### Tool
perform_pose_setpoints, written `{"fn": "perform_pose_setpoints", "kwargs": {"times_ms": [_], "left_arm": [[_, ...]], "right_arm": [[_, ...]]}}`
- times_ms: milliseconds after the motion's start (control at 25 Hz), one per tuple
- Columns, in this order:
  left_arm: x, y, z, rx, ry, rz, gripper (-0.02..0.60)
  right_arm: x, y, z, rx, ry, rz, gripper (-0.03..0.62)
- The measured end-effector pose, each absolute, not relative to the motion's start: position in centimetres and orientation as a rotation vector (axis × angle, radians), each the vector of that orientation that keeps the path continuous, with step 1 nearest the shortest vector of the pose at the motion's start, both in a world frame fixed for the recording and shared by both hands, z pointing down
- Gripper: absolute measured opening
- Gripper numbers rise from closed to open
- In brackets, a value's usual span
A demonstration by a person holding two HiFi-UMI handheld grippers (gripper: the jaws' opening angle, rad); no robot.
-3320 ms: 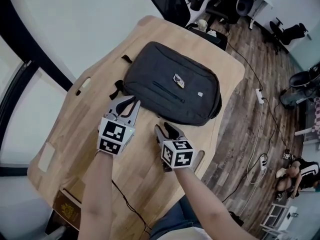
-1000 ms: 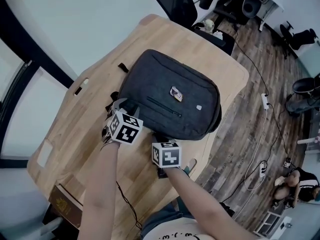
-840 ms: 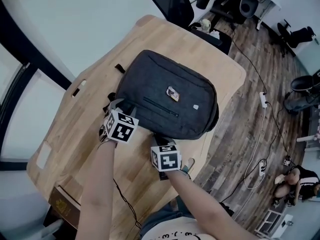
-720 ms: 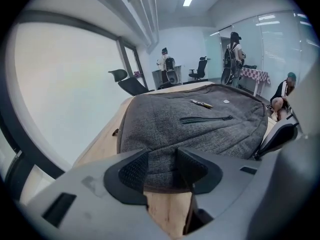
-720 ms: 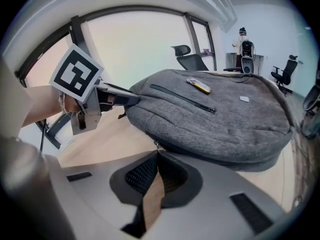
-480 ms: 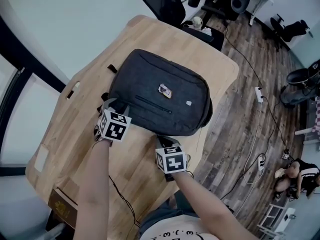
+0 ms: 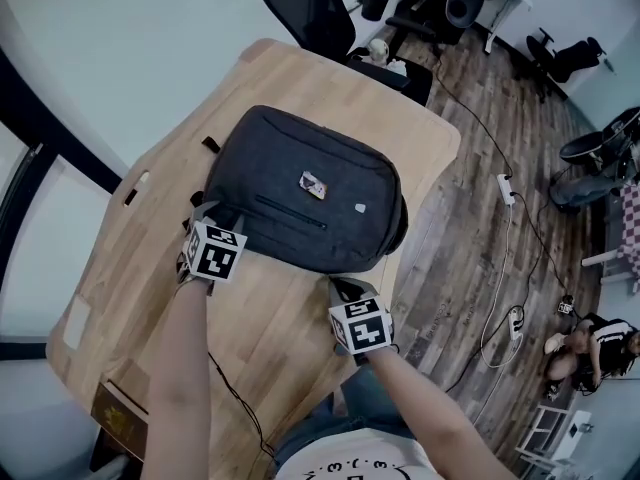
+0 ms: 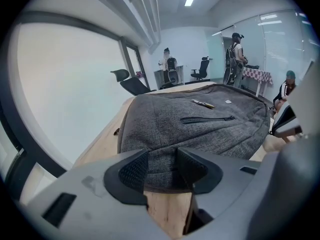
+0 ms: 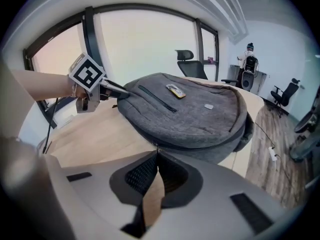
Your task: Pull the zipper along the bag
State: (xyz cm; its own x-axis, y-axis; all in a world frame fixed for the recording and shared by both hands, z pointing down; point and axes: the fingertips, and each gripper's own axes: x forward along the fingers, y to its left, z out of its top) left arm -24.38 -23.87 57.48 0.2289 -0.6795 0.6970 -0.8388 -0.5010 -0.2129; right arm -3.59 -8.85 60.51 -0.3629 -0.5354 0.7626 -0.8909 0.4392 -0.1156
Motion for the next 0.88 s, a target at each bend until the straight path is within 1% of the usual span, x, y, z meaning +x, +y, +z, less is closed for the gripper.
{"fn": "perform_pose_setpoints", "kwargs": {"times_ms": [640,880], "left_arm": [[-23.9,-23.6,57.5,2.302,-1.416,1.144,0.178],[-23.8,-23.3,56.5,2.316,-1.48,1.081,0.178]], "right_arm": [[5.5,-10.9,59.4,1.076,-1.982,0.428,0.064],[4.8,-10.6,59.6,1.077,-2.003,0.519,0.058]]}}
